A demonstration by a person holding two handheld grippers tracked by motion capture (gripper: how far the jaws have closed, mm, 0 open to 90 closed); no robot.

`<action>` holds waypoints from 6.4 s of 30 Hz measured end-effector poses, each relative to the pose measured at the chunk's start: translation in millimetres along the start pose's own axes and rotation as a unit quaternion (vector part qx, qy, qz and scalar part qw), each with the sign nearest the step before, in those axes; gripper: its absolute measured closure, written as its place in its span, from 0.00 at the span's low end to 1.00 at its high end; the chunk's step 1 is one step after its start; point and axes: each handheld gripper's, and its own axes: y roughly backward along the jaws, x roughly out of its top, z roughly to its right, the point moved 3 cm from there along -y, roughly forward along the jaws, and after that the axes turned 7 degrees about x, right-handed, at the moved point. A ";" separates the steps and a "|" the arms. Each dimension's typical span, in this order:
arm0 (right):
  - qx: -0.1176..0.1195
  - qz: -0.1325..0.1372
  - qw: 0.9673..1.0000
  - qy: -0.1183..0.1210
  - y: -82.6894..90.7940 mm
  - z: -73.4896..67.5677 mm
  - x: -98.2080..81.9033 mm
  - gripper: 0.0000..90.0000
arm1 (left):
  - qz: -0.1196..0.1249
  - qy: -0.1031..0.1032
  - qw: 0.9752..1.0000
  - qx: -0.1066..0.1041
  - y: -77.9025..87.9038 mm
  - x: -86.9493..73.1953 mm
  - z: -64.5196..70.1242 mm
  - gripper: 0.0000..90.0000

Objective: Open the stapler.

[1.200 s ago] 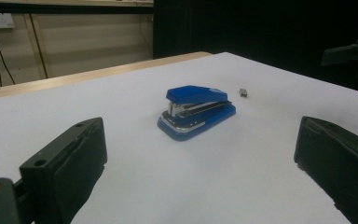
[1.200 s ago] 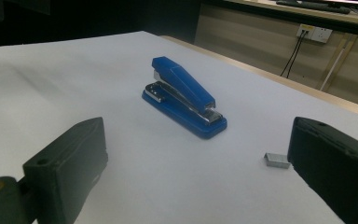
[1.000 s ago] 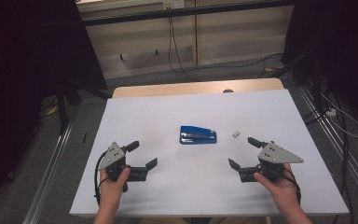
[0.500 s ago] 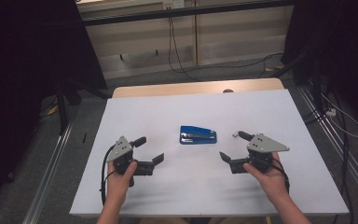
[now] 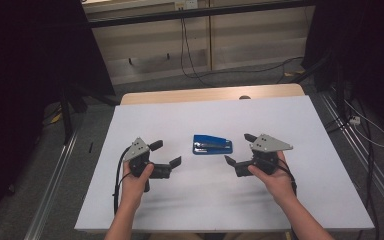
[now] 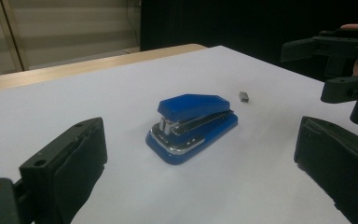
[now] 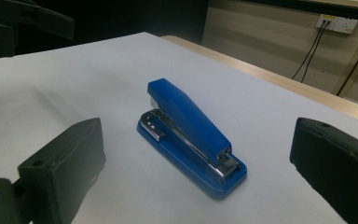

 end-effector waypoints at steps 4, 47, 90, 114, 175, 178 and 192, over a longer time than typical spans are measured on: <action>0.001 -0.003 1.000 -0.001 -6.6 2.2 4.7 0.03 | -0.004 -0.012 1.000 0.001 -3.5 3.8 -1.3 0.03; -0.008 -0.042 0.999 0.010 -56.0 12.0 19.9 0.05 | -0.083 0.006 0.996 0.037 -54.6 26.5 -27.3 0.05; 0.005 -0.081 0.997 0.019 -101.8 10.8 13.6 0.11 | -0.171 -0.011 0.985 0.022 -89.1 -6.1 -22.9 0.96; 0.123 -0.153 0.978 0.071 -148.0 10.8 20.5 0.61 | -0.174 -0.020 0.984 0.028 -80.8 -6.6 -27.6 0.99; 0.121 -0.064 0.991 0.004 -74.5 17.9 37.4 0.88 | -0.104 -0.017 0.994 -0.010 -110.0 10.4 -2.6 0.99; 0.121 -0.073 0.990 0.010 -73.6 12.5 27.1 0.99 | -0.104 -0.017 0.994 -0.012 -111.4 12.5 0.2 0.99; 0.081 -0.069 0.994 -0.029 -102.4 -0.4 -4.7 1.00 | -0.114 -0.031 0.993 -0.006 -112.6 18.8 2.3 0.98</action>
